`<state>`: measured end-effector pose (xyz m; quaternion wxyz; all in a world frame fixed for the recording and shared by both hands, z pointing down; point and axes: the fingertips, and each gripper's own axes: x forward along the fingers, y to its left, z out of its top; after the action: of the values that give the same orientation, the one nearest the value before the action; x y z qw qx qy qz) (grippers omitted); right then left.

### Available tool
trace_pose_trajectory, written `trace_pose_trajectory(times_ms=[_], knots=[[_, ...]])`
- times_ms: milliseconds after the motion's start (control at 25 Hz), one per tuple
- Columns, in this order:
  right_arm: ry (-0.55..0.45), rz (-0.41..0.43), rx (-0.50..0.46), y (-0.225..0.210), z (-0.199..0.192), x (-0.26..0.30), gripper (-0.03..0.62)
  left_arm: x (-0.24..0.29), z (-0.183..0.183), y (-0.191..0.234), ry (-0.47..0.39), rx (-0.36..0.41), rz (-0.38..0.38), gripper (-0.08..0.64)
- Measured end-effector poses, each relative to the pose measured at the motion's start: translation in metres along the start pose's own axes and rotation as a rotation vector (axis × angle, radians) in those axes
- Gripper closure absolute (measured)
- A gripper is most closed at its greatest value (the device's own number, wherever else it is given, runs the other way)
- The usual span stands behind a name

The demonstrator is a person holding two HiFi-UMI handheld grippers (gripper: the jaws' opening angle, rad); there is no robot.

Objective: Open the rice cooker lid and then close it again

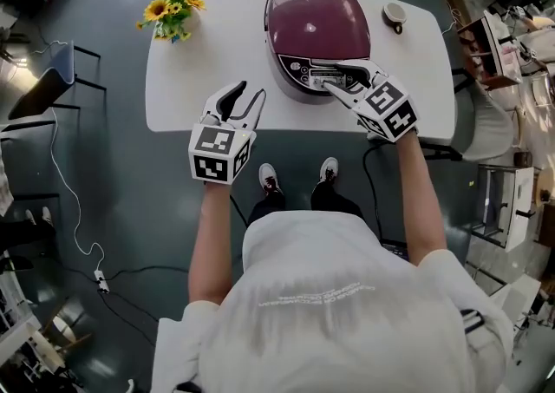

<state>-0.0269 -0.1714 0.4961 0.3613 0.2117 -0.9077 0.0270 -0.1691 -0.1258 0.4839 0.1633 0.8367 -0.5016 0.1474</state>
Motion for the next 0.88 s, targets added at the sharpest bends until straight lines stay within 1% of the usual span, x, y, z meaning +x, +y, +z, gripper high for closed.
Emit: trace_pose_trajectory(times_ms=[280, 600, 760, 880], knots=[[0.032, 0.090, -0.037, -0.008, -0.009, 0.020, 0.403, 0.005, -0.014, -0.003, 0.027, -0.054, 0.057, 0.394], [0.070, 0.186, -0.100, -0.006, -0.016, 0.033, 0.390, 0.005, -0.020, -0.003, 0.040, -0.082, 0.117, 0.397], [0.083, 0.213, -0.124, -0.006, -0.016, 0.035, 0.403, 0.008, -0.021, -0.003, 0.046, -0.078, 0.125, 0.400], [0.083, 0.215, -0.131, -0.009, -0.014, 0.036, 0.425, 0.011, -0.019, -0.002, 0.043, -0.087, 0.131, 0.400]])
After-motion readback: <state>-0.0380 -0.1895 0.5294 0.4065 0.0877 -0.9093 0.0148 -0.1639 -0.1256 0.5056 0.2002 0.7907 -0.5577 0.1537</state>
